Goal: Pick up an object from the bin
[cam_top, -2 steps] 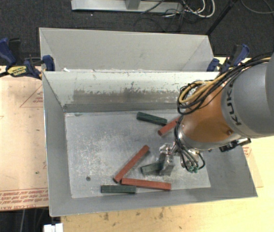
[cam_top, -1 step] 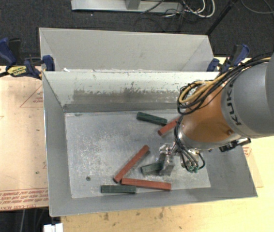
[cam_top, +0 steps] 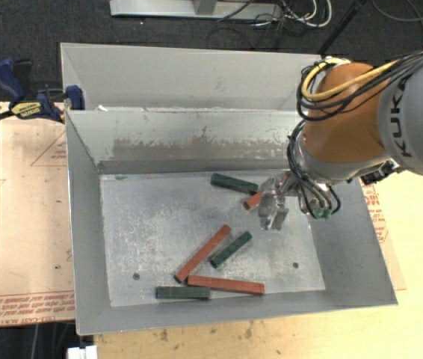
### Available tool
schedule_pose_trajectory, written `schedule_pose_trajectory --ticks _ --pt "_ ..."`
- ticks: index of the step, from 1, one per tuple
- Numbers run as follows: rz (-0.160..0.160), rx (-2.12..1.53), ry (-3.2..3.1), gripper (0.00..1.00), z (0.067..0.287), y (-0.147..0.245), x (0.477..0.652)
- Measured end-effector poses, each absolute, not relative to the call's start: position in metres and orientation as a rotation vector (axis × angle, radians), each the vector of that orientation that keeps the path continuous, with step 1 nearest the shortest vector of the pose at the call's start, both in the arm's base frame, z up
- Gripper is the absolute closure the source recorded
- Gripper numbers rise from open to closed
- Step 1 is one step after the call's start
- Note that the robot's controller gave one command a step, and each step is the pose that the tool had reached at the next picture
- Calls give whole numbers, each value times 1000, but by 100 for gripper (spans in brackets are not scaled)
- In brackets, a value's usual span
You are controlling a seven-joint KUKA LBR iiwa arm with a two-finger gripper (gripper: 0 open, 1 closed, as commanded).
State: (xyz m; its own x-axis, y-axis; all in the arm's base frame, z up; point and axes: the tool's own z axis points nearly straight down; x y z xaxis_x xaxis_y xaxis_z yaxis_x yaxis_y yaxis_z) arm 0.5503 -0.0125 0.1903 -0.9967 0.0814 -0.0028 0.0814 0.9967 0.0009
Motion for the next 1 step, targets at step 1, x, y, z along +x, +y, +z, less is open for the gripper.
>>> schedule_pose_trajectory --ticks 1 --pt "1 126 3137 0 190 -12 550"
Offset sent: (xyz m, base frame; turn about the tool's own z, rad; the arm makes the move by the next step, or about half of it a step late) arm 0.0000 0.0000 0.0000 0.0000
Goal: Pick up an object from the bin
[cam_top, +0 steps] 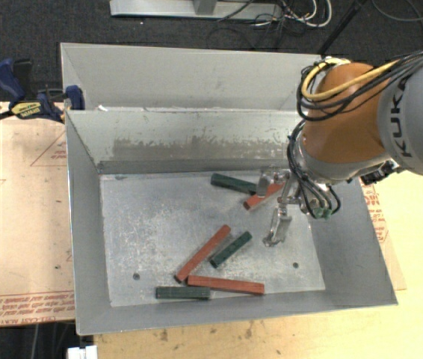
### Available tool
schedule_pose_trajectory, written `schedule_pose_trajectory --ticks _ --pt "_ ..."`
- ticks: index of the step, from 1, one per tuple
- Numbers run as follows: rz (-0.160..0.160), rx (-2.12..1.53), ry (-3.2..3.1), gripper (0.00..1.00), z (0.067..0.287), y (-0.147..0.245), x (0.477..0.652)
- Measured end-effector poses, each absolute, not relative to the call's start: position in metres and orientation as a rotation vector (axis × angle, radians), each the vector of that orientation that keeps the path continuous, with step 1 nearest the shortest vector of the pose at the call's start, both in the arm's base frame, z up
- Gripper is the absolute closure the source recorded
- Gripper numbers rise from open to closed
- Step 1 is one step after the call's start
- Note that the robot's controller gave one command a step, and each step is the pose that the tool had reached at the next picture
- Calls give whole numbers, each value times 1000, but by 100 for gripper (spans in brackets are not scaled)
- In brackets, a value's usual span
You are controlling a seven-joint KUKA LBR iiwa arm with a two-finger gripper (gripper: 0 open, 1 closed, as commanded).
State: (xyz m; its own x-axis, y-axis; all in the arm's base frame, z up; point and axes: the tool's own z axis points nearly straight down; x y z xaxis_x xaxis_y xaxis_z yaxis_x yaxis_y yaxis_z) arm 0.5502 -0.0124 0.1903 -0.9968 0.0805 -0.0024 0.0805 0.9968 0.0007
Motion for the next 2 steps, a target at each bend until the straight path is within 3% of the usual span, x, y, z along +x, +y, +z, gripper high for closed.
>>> schedule_pose_trajectory --ticks 1,2 --pt "1 126 3137 0 190 -12 550" --pt "1 -38 3135 0 160 -14 552"
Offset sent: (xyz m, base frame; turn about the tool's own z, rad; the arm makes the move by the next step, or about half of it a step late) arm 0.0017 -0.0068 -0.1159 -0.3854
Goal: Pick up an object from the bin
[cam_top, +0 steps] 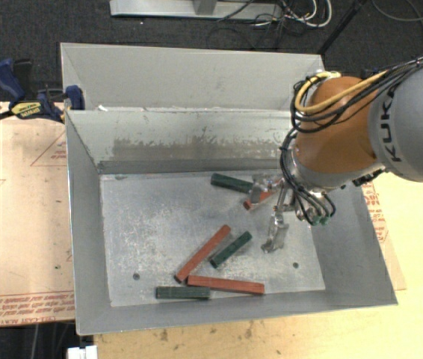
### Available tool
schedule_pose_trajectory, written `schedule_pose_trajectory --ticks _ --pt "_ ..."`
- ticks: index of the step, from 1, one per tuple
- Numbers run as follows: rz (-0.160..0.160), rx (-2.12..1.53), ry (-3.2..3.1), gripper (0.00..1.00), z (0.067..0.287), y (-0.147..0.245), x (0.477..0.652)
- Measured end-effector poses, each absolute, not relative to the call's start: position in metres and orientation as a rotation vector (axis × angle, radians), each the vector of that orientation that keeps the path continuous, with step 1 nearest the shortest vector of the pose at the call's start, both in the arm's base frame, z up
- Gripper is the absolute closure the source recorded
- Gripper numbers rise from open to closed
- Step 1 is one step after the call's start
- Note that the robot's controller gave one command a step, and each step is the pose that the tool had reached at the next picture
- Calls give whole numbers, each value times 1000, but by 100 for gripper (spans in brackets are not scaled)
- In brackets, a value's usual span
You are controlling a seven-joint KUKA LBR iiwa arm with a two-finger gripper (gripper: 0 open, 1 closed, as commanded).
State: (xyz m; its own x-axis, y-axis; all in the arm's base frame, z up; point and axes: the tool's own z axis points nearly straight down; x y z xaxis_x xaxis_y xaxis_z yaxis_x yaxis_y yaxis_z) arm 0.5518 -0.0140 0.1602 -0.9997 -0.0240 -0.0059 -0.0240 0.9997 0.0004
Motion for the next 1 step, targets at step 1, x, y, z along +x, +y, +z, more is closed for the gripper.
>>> schedule_pose_trajectory --ticks 1 --pt "1 -20 3137 0 99 24 526"
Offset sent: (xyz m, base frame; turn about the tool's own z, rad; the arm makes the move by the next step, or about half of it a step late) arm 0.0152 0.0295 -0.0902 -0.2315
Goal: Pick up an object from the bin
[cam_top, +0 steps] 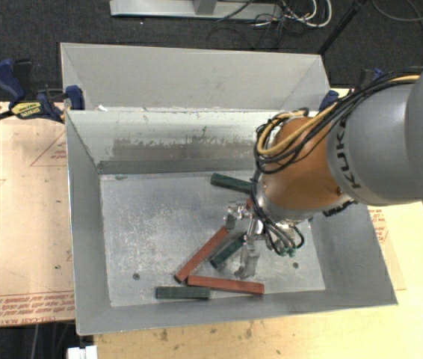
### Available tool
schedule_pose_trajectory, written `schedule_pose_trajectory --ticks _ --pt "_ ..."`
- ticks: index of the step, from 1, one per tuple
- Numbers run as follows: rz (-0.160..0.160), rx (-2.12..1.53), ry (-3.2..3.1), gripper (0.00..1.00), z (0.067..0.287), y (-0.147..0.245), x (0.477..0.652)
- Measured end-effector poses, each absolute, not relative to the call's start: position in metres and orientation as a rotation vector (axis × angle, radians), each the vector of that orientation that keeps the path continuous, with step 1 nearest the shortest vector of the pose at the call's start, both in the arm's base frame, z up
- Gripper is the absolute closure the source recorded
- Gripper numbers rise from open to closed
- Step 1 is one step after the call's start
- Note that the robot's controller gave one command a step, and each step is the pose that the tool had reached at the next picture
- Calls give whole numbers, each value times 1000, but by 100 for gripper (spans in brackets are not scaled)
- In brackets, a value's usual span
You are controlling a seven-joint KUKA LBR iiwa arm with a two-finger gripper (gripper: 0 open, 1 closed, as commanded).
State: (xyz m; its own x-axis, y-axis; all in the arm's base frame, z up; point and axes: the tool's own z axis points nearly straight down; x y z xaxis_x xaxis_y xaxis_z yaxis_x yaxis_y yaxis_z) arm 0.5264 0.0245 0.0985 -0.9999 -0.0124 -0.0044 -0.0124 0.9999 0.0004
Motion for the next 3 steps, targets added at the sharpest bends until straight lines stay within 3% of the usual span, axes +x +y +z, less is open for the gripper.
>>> schedule_pose_trajectory --ticks 1,2,3 --pt "6 -402 3110 100 75 19 570" --pt "7 -400 3110 100 75 19 570" --pt "1 -484 3100 100 206 33 589"
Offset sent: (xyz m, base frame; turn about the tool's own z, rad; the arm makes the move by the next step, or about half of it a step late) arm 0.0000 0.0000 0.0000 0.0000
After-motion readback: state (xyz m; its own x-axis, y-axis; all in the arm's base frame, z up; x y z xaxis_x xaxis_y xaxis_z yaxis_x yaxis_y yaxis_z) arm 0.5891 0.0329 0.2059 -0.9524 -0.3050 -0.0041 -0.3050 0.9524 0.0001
